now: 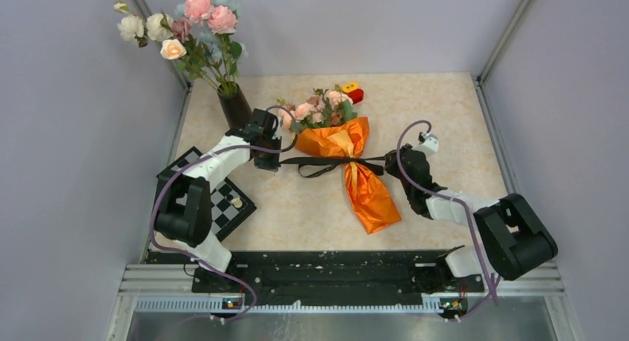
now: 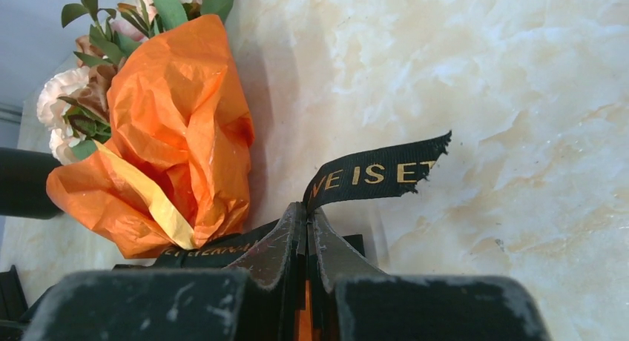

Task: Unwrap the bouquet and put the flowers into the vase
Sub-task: Untie the ribbon from the wrapping paper.

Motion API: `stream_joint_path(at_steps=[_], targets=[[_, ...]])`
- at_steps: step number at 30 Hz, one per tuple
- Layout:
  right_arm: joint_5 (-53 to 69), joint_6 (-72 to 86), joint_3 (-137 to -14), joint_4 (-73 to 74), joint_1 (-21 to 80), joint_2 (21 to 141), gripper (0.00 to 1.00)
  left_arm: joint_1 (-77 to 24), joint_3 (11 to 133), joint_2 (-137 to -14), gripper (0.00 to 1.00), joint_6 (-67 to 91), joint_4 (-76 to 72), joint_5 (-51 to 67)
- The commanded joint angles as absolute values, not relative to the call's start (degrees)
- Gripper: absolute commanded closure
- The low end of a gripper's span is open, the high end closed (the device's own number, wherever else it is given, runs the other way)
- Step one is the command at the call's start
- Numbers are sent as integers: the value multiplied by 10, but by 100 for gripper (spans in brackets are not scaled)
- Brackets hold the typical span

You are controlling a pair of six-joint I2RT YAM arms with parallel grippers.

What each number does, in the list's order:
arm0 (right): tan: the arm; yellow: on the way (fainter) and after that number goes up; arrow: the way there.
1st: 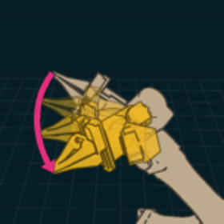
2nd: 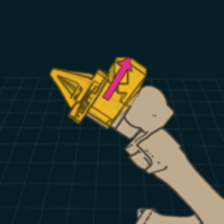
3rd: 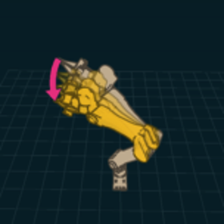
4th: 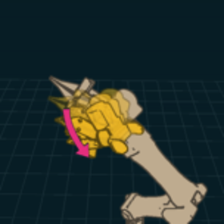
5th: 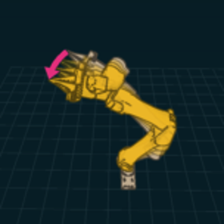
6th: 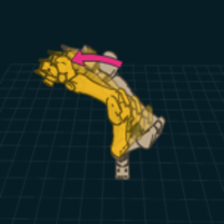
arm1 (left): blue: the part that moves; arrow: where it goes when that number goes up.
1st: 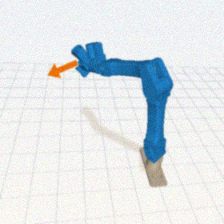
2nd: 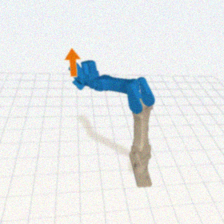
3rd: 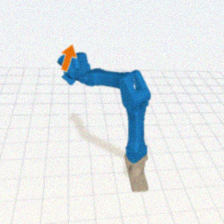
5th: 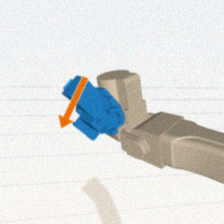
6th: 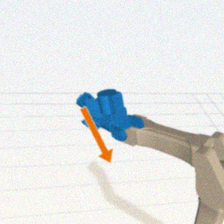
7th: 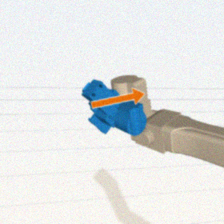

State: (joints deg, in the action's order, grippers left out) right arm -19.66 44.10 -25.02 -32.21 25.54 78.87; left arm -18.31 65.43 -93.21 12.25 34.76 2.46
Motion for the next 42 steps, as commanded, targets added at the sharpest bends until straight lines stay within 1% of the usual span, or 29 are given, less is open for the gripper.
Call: stream_joint_path(at_steps=[1,9,14,19,22,27,42], targets=[[-207,395,-256,-323,241,756,100,-178,662,-932,100,119,350,17],[-211,289,-290,-291,241,714,100,-176,662,-933,100,119,351,19],[-182,229,-316,-278,241,697,100,-176,663,-933,100,119,351,19],[-127,197,-341,-268,241,681,100,-175,663,-934,100,119,352,19],[-107,188,-356,-259,243,672,100,-175,664,-934,100,119,352,18],[-119,182,-373,-243,244,658,100,-174,664,-935,100,119,352,17],[-140,183,-389,-230,221,678,100,-171,664,-936,100,118,353,18]])
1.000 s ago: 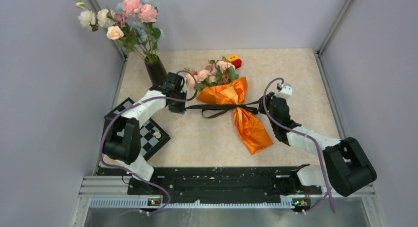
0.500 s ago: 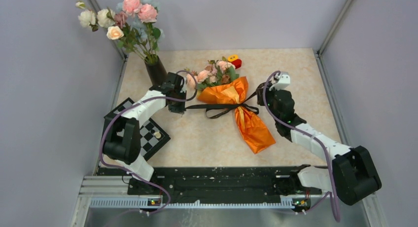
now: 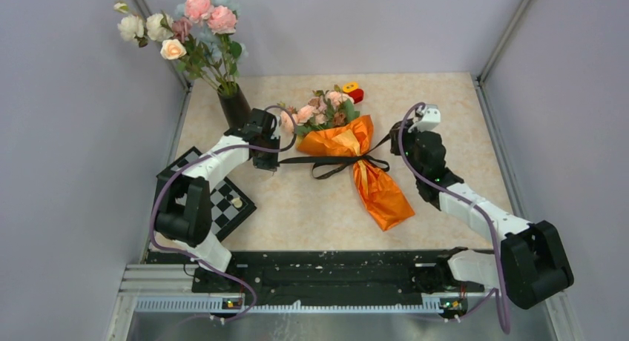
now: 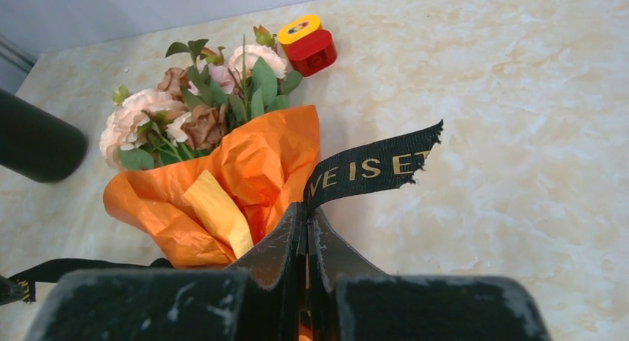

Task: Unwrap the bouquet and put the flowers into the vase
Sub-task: Untie the ribbon from the wrapping paper.

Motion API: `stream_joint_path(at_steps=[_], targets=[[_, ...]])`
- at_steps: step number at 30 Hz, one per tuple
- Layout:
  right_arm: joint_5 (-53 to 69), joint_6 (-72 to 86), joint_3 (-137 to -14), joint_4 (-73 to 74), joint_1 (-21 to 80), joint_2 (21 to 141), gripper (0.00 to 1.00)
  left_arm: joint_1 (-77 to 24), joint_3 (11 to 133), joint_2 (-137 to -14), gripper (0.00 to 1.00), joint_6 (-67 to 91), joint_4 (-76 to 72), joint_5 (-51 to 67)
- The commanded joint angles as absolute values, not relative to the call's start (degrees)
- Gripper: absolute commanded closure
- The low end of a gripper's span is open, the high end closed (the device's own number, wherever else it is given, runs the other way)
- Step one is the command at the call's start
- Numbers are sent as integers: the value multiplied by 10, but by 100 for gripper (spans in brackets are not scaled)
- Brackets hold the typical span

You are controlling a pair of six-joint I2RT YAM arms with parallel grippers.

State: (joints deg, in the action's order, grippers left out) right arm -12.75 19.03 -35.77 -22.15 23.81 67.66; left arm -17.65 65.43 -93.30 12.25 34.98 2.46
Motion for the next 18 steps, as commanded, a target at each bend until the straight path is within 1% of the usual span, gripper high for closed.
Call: stream_joint_path(at_steps=[1,18], targets=[[-138,183,-389,-229,217,677,100,-171,664,-936,100,118,353,18],[-64,223,-383,-203,109,663,100,-167,665,-944,100,116,354,14]])
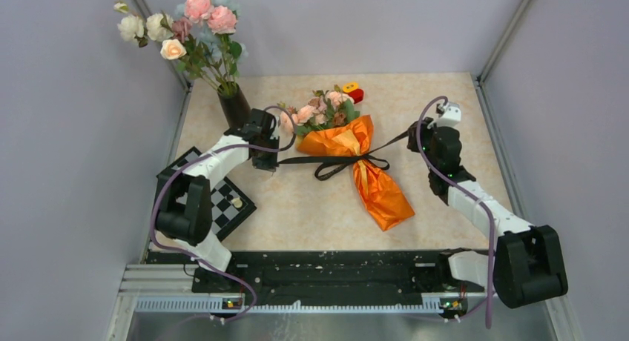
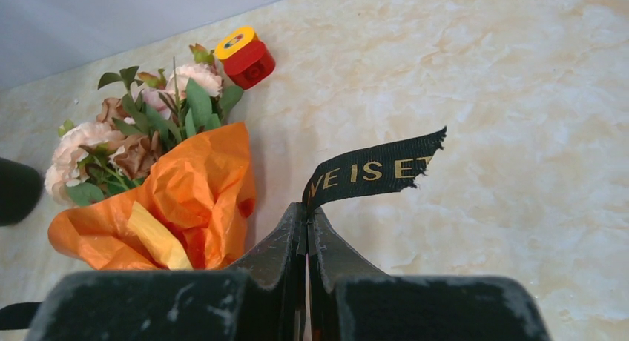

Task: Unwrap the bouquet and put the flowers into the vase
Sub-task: Untie the ribbon from the wrapping paper.

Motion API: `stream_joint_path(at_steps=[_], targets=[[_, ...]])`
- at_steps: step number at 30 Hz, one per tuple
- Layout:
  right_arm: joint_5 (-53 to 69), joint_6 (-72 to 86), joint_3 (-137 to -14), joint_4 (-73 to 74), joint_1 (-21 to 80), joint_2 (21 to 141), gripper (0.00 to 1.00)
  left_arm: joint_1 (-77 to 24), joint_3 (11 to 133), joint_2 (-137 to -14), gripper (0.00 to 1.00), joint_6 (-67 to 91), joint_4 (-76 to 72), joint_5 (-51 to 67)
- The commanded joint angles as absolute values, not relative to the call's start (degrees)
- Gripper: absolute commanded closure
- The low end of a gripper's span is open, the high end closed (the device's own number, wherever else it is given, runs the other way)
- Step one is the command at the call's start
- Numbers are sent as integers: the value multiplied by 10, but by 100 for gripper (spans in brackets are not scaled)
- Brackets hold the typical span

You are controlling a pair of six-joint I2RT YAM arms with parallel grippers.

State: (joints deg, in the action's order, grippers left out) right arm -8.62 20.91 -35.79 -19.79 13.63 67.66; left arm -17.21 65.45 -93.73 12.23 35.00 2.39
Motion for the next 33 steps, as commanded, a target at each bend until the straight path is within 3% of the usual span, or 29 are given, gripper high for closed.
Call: stream_joint_path(at_steps=[1,33], targets=[[-58,227,-382,-203,102,663,100,-166,665,-944,100,116,355,12],[-17,242,-381,-153,-52,637,100,-82,668,-916,100,118,355,15]])
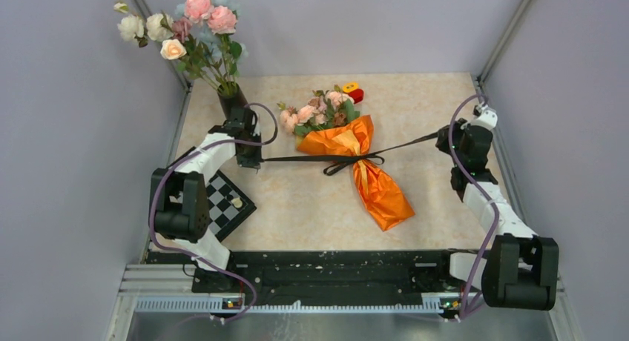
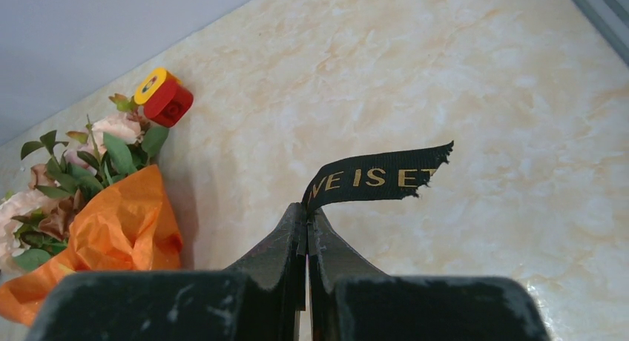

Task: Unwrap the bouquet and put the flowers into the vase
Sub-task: Untie the ribbon from the wrapping paper.

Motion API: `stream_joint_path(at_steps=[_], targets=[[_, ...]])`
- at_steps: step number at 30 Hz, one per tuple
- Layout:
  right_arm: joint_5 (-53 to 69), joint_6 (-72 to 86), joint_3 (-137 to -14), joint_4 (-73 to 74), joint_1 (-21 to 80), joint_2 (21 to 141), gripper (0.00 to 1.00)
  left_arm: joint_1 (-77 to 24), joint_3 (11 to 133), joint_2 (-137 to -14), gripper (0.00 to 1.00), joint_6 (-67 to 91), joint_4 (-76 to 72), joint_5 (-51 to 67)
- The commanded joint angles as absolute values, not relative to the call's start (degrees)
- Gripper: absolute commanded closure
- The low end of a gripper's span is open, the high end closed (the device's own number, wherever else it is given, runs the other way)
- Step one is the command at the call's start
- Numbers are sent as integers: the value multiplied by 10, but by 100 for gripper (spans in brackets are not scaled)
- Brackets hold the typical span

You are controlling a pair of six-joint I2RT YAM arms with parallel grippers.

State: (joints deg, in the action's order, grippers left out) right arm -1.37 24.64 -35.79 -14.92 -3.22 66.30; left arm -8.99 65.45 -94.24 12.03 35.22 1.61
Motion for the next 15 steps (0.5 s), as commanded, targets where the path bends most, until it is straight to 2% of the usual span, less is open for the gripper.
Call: stream_joint_path(at_steps=[1,15], targets=[[-19,241,-381,-152,-57,635,100,-80,669,-915,100,118,355,17],[-18,237,-417,-132,-103,645,100,-64,667,-913,100,119,354,25]])
